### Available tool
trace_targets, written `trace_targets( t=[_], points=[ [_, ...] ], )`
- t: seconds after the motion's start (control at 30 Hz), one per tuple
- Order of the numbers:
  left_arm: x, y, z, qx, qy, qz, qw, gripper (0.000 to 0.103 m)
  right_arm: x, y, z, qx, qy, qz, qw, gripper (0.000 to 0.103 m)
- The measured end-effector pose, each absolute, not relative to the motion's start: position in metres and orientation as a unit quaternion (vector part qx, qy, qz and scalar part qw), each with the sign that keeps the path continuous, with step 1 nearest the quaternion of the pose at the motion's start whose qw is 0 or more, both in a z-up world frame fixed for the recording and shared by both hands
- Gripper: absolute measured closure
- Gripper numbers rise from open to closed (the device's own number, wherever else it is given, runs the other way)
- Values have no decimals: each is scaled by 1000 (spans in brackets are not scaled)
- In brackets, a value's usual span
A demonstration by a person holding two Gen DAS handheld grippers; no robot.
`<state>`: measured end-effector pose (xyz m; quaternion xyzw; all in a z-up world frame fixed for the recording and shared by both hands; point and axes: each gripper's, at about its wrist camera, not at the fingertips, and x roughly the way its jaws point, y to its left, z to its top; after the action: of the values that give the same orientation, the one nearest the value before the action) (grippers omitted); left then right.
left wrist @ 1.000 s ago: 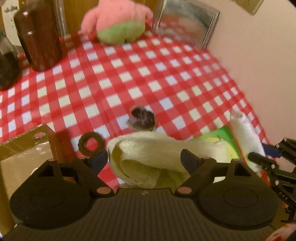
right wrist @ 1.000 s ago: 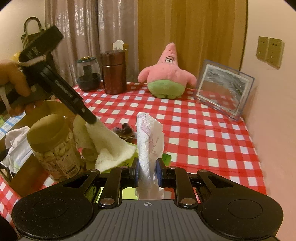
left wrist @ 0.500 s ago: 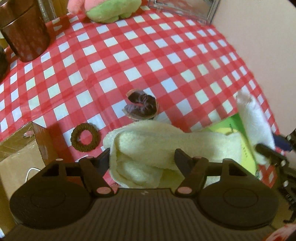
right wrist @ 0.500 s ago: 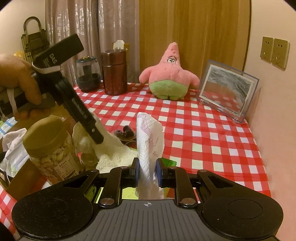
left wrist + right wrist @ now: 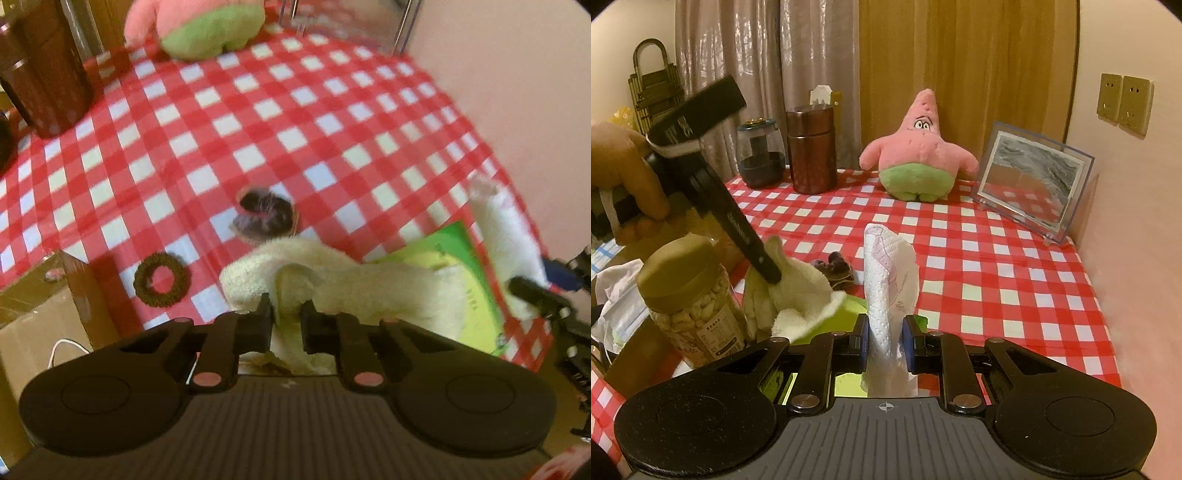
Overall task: Organize soft objects
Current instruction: 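Lift the cream towel with the left gripper while the right lifts the white cloth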
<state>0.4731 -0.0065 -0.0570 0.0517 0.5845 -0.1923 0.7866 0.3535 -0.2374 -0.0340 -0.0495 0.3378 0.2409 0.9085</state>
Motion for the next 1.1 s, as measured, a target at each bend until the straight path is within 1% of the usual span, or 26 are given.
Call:
trace_targets(
  t=[0.3,0.73,1.1],
  points=[
    [442,-8,7,35,506,-197,839,93,340,-235,-11,-47,321,245,914,84],
    [383,0,111,19,419,-201,885,93,305,-219,52,-56,271,249,928,84],
    [329,29,175,13,373,-183,910,93,270,-198,93,-55,242,265,932,84]
  ],
)
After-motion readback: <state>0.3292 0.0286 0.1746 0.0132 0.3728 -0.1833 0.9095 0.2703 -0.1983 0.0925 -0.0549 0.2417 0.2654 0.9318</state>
